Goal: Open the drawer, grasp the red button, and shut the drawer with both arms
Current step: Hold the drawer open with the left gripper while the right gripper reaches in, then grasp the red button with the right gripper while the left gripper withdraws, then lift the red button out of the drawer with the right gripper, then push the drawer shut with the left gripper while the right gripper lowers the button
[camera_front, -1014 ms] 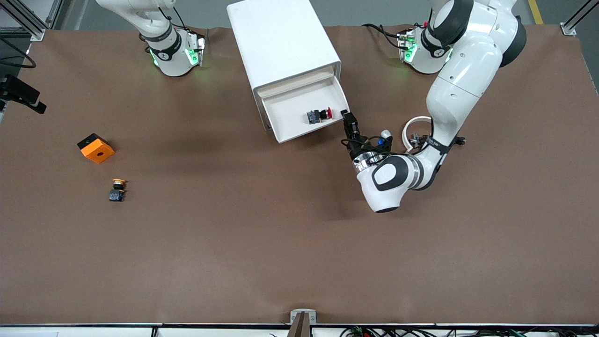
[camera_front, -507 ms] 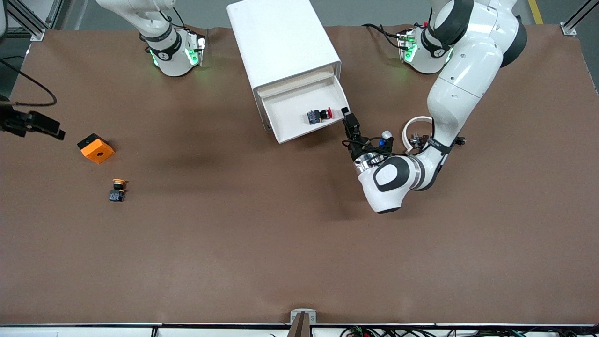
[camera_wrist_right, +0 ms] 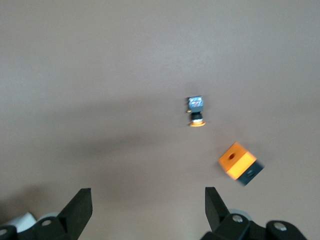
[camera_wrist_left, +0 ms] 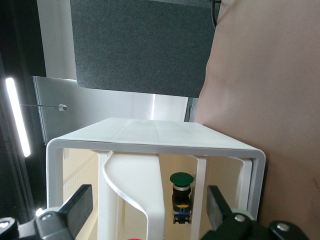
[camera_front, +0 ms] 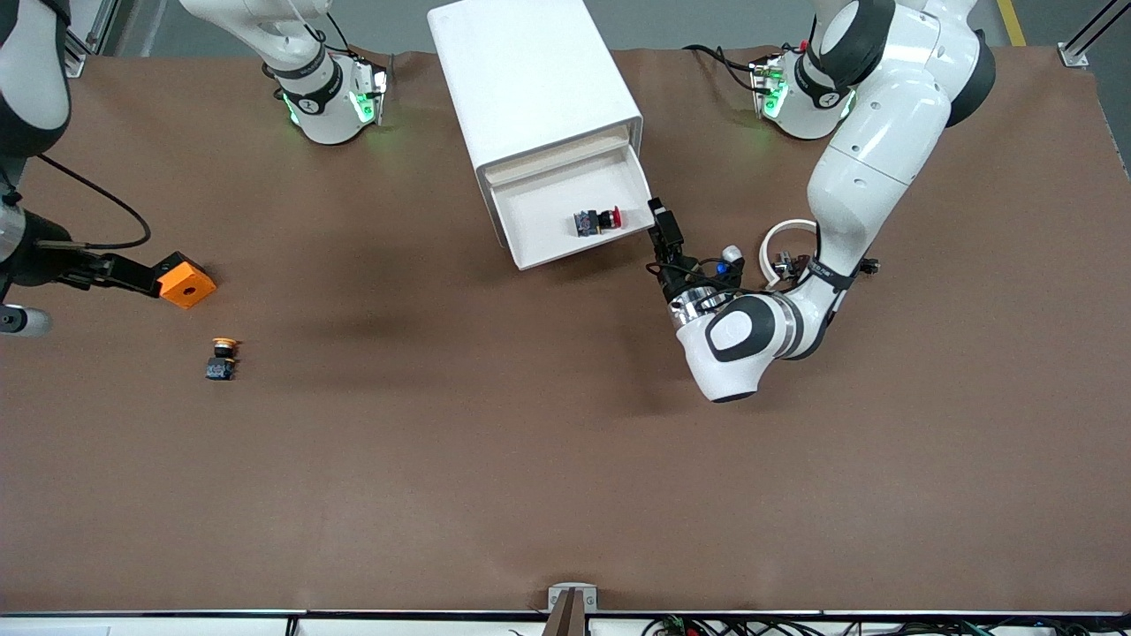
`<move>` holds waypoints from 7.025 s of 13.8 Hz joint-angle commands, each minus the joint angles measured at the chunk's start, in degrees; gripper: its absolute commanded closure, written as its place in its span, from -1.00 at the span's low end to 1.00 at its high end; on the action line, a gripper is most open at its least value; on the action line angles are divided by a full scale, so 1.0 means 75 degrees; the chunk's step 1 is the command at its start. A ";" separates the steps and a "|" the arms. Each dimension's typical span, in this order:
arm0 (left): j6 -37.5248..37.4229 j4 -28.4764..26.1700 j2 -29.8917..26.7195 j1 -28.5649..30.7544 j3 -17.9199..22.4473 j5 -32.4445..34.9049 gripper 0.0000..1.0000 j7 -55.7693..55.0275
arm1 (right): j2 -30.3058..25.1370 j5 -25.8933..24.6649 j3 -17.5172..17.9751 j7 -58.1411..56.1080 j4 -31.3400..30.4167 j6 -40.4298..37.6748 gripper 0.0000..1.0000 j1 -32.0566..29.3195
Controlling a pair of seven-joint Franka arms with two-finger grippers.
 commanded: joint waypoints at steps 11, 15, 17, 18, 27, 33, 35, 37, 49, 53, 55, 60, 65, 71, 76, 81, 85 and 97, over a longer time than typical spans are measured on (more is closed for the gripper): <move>-0.0403 0.0018 -0.0197 0.0941 -0.0499 0.0902 -1.00 0.1995 | 0.0275 0.1062 0.0023 0.5729 0.0412 0.0290 -1.00 0.2540; -0.0368 -0.0053 -0.0548 0.1129 -0.0510 0.1933 -1.00 0.4361 | 0.0404 0.1062 0.0023 0.8587 0.0412 0.0525 -1.00 0.3628; -0.0077 -0.0041 -0.0748 0.1187 -0.0499 0.2565 -1.00 0.5627 | 0.0603 0.1062 0.0023 1.0145 0.0424 0.0548 -1.00 0.4179; 0.0239 -0.0076 -0.0864 0.1223 -0.0499 0.2928 -1.00 0.6039 | 0.0720 0.1038 0.0023 1.0663 0.0424 0.0595 -1.00 0.4495; 0.2874 -0.2498 -0.3229 0.1889 -0.0475 0.4185 -1.00 1.1100 | 0.1927 0.0980 0.0012 1.4076 0.0459 0.1649 -1.00 0.6372; 0.5148 -0.4446 -0.5117 0.2535 -0.0475 0.4723 -1.00 1.3434 | 0.2536 0.0910 0.0012 1.4793 0.0506 0.2095 -1.00 0.6853; 0.5921 -0.5018 -0.5726 0.2757 -0.0475 0.4725 -1.00 1.4102 | 0.2724 0.0909 0.0012 1.4898 0.0506 0.2246 -1.00 0.7005; 0.6613 -0.5500 -0.6160 0.3108 -0.0499 0.4737 -1.00 1.5224 | 0.2865 0.0909 0.0012 1.4981 0.0517 0.2458 -1.00 0.7088; 0.5658 -0.4097 -0.6865 0.3602 -0.0358 0.5018 -1.00 1.7890 | 0.3240 0.0921 0.0023 1.5087 0.0541 0.2704 -0.81 0.7252; 0.5528 -0.4108 -0.7368 0.3590 -0.0405 0.5030 -1.00 1.7902 | 0.3241 0.0979 0.0023 1.5098 0.0553 0.2984 -0.30 0.7275; 0.5399 -0.4049 -0.7568 0.3590 -0.0417 0.5030 -1.00 1.7902 | 0.3241 0.0933 0.0023 1.5040 0.0541 0.3056 0.33 0.7404; 0.4882 -0.3510 -0.7533 0.3450 -0.0417 0.5030 -1.00 1.7914 | 0.3217 0.0944 0.0023 1.4608 0.0833 0.3033 1.00 0.7381; 0.4882 -0.3393 -0.7428 0.2035 0.0857 0.5018 -1.00 1.7902 | 0.3030 0.0909 -0.0035 1.4093 0.1336 0.2776 1.00 0.7171; 0.4871 -0.3416 -0.7369 0.1376 0.1447 0.5030 -1.00 1.7891 | 0.2176 0.0968 -0.0035 0.9809 0.1327 0.1137 1.00 0.6187; 0.4882 -0.3451 -0.7369 0.1317 0.1494 0.5030 -1.00 1.7844 | 0.1754 0.0618 -0.0094 0.6174 0.0531 0.0900 1.00 0.4712; 0.4952 -0.3837 -0.7358 0.1317 0.1237 0.4960 -1.00 1.7657 | 0.0980 0.0616 -0.0094 0.2916 -0.0652 0.1297 1.00 0.2978; 0.5233 -0.4037 -0.7019 0.1317 0.0324 0.4924 -1.00 1.6558 | 0.0722 0.0314 -0.0094 0.1694 -0.1823 0.2337 1.00 0.2063; 0.7259 -0.4073 -0.5262 0.0076 -0.1237 0.5486 -1.00 1.1966 | 0.1481 -0.0121 -0.0106 -0.0406 -0.3959 0.6336 1.00 0.0608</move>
